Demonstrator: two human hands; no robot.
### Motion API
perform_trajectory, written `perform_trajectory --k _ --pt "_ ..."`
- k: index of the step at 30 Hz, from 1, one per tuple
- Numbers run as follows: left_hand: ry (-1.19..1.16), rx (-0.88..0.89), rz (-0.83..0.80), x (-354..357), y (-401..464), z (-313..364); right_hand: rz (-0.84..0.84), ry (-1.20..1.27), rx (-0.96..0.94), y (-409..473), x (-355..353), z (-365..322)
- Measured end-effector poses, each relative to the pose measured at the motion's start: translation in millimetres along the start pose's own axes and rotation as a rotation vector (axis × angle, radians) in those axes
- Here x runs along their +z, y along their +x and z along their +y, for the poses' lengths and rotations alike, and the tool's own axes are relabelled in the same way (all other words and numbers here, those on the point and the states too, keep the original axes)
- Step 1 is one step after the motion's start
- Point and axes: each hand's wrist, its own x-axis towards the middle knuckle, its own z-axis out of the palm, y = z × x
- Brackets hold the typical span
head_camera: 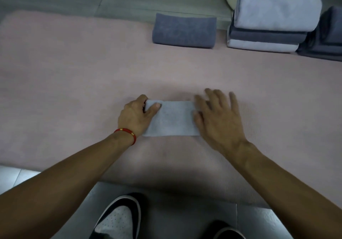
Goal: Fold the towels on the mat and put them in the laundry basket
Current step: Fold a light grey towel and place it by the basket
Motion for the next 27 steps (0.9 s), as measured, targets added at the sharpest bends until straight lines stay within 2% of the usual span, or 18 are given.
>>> perform_trajectory --k 4,7,9,11,13,16,18,20,22,25,27 --pt "0.081 -0.031 -0.01 3.4 0.7 4.0 -0.188 0.055 -0.038 -13.3 23.9 -10.2" --pt "0.084 -0.199 -0.018 2.0 3.5 10.9 -0.228 0.16 -0.014 -11.5 29.4 -5.1" --pt "0.156 -0.223 -0.027 -0.9 4.3 14.0 -0.208 0.342 -0.045 -6.3 29.3 3.3" --pt "0.139 -0.212 -0.047 -4.0 3.4 13.7 -0.189 0.644 -0.031 -4.5 26.1 18.1" --pt "-0.034 -0.23 -0.094 -10.4 -0.3 9.0 -0.126 0.744 0.1 -10.6 22.6 32.8" --pt "-0.35 -0.243 -0.237 -23.8 -14.3 -1.6 -0.033 0.428 0.398 -27.0 15.4 30.6" --pt "-0.43 -0.216 -0.286 -27.7 -24.6 -5.3 -0.111 0.348 0.507 -31.0 8.5 17.3" --pt "-0.437 -0.227 -0.277 -25.6 -25.8 -4.6 -0.154 0.389 0.565 -25.9 3.9 11.3" --pt "-0.468 -0.308 -0.288 -26.1 -17.5 -2.2 -0.156 0.511 0.65 -18.1 1.7 10.9" --pt "-0.473 -0.427 -0.401 -33.5 -0.1 2.6 -0.224 0.882 0.837 -6.1 -5.7 15.1" --pt "-0.47 -0.476 -0.475 -39.7 6.9 5.4 -0.279 1.092 0.887 -1.4 -13.0 20.1"
